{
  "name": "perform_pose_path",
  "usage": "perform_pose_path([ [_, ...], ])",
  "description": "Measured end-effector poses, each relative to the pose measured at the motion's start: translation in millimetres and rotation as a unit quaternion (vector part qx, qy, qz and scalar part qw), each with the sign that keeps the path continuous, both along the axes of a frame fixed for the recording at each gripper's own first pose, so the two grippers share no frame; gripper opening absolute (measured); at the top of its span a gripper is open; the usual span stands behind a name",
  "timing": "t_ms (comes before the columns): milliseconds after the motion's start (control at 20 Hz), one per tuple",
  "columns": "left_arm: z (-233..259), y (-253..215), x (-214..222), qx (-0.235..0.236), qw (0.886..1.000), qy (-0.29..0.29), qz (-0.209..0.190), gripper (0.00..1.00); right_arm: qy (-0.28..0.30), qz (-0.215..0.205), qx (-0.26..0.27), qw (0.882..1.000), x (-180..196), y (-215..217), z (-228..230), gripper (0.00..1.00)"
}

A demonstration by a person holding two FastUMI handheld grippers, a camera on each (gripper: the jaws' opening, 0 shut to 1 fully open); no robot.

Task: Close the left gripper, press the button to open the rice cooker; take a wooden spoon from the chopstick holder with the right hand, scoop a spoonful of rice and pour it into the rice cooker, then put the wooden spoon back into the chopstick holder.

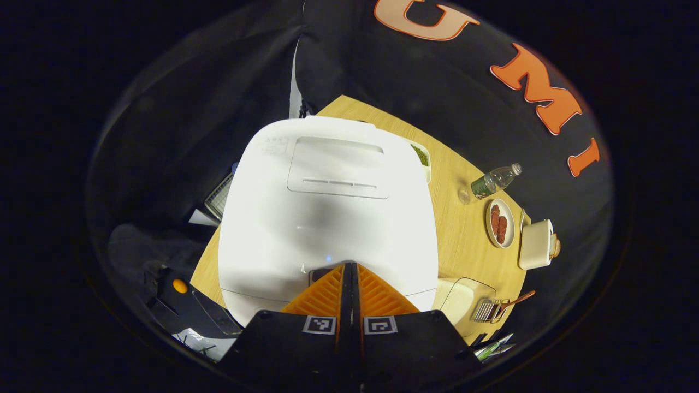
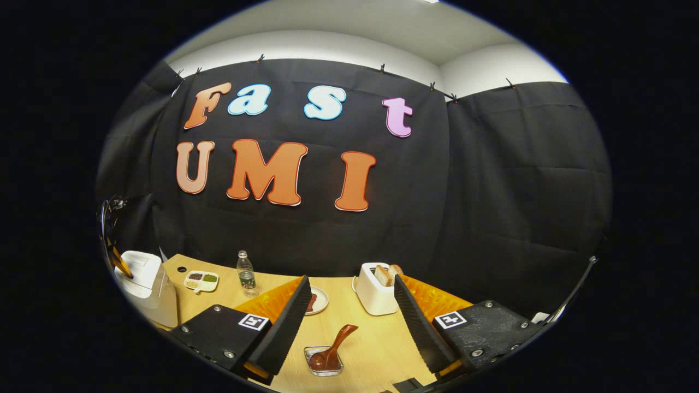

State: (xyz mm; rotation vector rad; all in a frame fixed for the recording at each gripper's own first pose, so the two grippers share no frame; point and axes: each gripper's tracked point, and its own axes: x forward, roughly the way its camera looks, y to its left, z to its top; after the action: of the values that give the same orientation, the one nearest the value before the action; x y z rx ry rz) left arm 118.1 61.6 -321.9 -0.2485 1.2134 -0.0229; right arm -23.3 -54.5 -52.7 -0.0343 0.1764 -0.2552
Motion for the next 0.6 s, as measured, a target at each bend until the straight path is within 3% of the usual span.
perform_pose_path([
  [200, 61, 4, 13, 0.032, 0.991, -0.129, -0.012, 0.05, 0.014, 0.004, 0.003, 1.0, 6, -4, -11, 0.98],
  [300, 97, 1, 17, 0.013, 0.985, -0.171, 0.008, 0.04, 0.019, 0.01, 0.004, 1.0, 8, -3, -17, 0.95],
  [400, 126, 11, 24, 0.023, 0.976, -0.218, 0.015, 0.05, 0.026, 0.016, 0.002, 1.0, 9, -2, -23, 0.95],
  [600, 149, 7, 11, 0.015, 0.961, -0.276, 0.021, 0.05, 0.035, 0.025, 0.006, 0.999, 9, -5, -35, 0.95],
])
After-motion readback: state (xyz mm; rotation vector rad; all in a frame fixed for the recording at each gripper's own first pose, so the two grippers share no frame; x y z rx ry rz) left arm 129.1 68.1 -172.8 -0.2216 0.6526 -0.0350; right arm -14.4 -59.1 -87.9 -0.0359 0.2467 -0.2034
